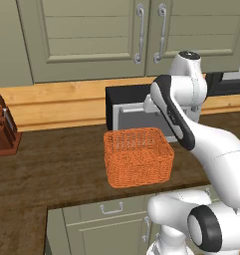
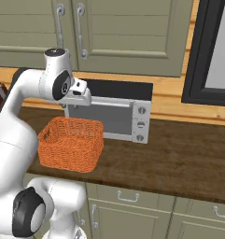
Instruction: Open the cabinet, pick up the bread from the cabinet and place it in the basket. Then move the basket to the dining counter.
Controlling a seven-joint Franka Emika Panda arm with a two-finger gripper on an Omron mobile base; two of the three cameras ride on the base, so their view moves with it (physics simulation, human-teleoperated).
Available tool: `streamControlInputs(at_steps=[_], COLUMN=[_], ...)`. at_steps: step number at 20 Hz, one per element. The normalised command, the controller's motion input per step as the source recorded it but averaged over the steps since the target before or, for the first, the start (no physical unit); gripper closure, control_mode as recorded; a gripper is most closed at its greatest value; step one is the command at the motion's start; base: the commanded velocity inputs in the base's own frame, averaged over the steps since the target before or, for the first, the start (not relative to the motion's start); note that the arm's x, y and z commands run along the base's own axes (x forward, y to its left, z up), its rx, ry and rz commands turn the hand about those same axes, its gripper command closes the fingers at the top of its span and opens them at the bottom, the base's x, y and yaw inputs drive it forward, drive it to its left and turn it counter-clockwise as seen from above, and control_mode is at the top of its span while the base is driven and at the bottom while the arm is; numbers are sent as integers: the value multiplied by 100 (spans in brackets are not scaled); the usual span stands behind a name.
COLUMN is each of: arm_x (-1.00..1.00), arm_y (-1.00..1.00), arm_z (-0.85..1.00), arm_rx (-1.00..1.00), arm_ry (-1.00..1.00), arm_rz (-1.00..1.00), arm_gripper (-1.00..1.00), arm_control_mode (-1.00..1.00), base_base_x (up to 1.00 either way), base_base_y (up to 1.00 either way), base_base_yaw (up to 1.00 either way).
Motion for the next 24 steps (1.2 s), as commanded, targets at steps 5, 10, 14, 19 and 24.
streamControlInputs(at_steps=[5, 10, 14, 19, 24], arm_x=[-14, 0, 4, 13, 13], arm_y=[0, -10, 2, -2, 0], arm_z=[1, 61, 100, 100, 100], arm_rx=[0, 0, -6, 1, 12], arm_ry=[-6, -49, -33, -20, -1], arm_rz=[0, -4, -14, -19, -4], arm_gripper=[-100, -100, -100, -100, -100], arm_control_mode=[-100, -100, -100, -100, -100], base_base_x=[0, 0, 0, 0, 0], base_base_y=[0, 0, 0, 0, 0], base_base_yaw=[0, 0, 0, 0, 0])
